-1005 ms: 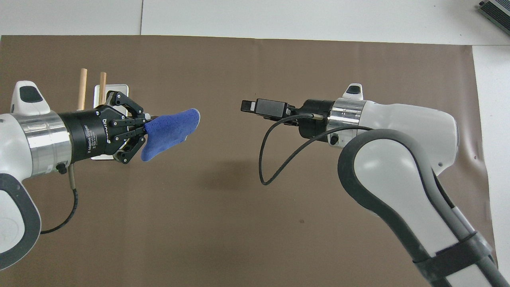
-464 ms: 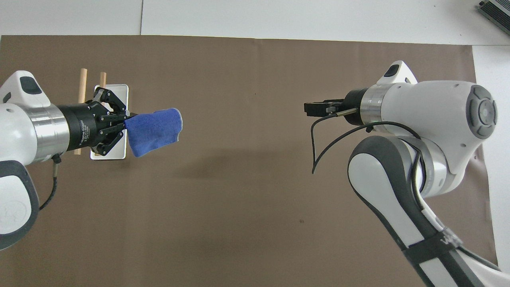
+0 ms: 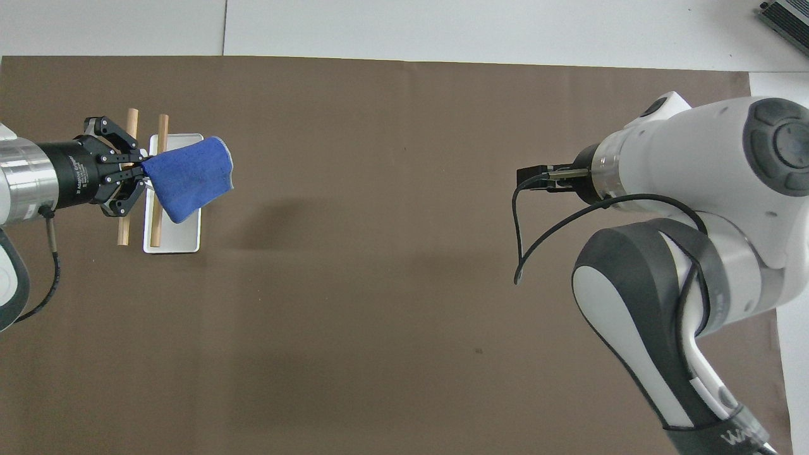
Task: Right arm passes towel to left arm to hang
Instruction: 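Drape the towel over the wooden dowels with the left gripper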
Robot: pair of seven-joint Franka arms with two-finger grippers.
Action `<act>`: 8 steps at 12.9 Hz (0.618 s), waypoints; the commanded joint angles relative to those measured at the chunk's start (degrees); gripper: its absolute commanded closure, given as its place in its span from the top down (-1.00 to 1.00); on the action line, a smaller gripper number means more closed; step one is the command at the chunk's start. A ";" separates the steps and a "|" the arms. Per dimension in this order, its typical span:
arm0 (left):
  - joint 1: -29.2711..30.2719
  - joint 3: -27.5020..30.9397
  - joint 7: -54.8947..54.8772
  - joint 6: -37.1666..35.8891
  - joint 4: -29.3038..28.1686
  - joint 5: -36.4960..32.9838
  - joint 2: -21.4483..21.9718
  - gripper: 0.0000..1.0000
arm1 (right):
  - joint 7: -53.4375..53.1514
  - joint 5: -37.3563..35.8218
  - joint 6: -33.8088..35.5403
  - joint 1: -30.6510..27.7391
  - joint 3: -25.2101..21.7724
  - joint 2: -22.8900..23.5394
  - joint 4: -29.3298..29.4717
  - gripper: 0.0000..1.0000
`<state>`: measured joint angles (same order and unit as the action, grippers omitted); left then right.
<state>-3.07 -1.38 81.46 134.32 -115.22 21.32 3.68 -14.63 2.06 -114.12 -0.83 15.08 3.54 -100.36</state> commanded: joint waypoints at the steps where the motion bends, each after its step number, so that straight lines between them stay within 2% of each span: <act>1: 3.66 -0.55 3.00 2.43 3.07 3.00 -4.55 -1.00 | -2.07 -3.02 8.18 -2.41 -0.05 0.42 5.42 1.00; 5: 7.37 -0.55 3.00 5.86 2.28 18.29 -5.70 -1.00 | 0.65 -3.29 15.59 -1.63 -7.50 -2.82 8.68 1.00; 8: 11.49 -0.55 2.83 6.05 1.75 22.88 -6.67 -1.00 | 5.03 -2.41 19.88 1.26 -15.92 -4.06 10.43 1.00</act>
<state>6.24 -1.29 83.61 139.70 -113.55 41.36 -2.23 -12.45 0.00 -97.06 -1.74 3.58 0.05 -91.44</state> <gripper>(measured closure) 0.978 0.000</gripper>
